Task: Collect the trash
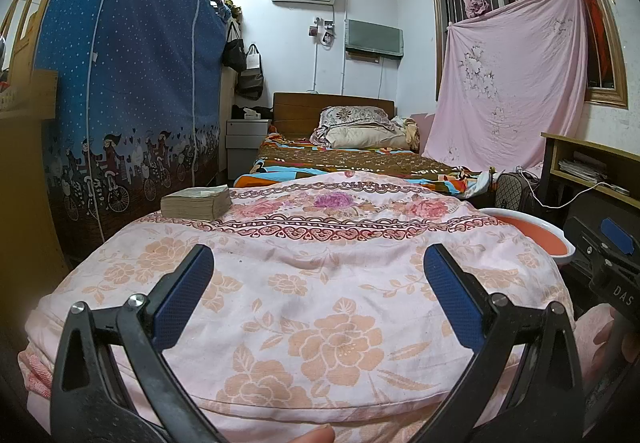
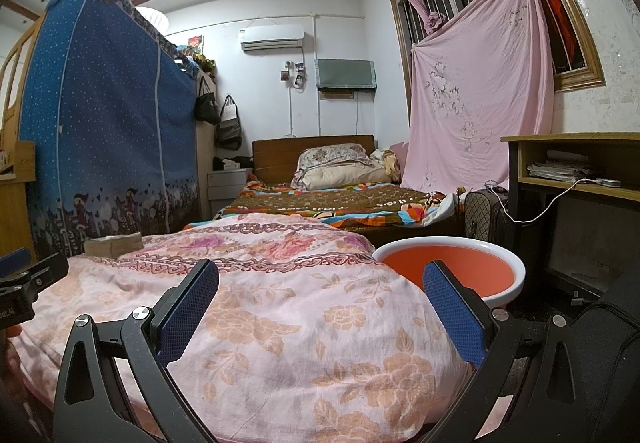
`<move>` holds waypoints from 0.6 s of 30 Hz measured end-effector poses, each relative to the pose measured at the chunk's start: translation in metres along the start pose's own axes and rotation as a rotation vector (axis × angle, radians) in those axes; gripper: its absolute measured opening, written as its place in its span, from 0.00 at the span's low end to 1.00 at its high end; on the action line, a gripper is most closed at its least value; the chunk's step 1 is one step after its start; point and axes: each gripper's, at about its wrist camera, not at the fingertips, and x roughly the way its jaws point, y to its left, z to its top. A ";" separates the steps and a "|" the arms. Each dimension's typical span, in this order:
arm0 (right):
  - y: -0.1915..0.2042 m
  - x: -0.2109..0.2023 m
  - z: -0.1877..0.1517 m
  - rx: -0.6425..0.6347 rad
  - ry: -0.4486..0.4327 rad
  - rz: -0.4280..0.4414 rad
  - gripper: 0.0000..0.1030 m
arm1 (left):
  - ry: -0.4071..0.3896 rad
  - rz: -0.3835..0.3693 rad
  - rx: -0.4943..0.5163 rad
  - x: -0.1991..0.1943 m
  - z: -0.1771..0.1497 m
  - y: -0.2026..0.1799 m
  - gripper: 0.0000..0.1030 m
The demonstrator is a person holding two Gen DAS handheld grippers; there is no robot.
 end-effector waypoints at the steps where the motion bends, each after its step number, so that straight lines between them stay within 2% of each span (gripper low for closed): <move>1: 0.000 0.000 0.000 0.000 0.000 0.000 1.00 | 0.000 0.000 0.000 0.000 0.000 0.000 0.89; 18: 0.001 0.000 0.001 0.000 0.001 0.000 1.00 | -0.001 -0.003 0.005 0.000 0.003 0.003 0.89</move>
